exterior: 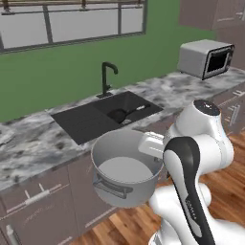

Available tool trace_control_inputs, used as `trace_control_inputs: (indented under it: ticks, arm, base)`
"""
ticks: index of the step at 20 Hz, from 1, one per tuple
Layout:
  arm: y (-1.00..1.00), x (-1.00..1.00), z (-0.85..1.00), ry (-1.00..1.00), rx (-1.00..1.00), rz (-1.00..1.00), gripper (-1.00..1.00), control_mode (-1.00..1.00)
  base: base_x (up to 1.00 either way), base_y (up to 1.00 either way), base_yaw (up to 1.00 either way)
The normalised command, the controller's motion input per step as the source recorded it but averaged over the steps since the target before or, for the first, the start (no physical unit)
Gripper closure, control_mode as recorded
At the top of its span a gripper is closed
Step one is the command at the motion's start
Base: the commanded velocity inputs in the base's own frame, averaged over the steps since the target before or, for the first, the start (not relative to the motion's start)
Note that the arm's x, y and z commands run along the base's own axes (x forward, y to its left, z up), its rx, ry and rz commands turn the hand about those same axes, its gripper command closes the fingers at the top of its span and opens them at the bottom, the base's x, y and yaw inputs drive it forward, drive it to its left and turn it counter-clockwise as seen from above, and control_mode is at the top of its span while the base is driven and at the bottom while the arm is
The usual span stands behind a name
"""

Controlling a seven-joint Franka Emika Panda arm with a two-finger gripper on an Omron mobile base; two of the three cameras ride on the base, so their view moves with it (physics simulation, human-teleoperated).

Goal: Move the pot and pan from the stove into the sink.

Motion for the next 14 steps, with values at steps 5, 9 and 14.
trace_control_inputs:
  ticks: [5,9,14]
  arm:
    - [0.00,0.00,0.00,0.00,0.00,0.00,1.00,1.00]
    - [0.00,0.00,0.00,0.00,0.00,0.00,1.00,1.00]
    - [0.00,0.00,0.00,0.00,0.00,0.00,1.00,1.00]
  base:
    - [0.00,0.00,0.41]
    - [0.04,0.00,0.31]
    - [0.00,0.00,0.09]
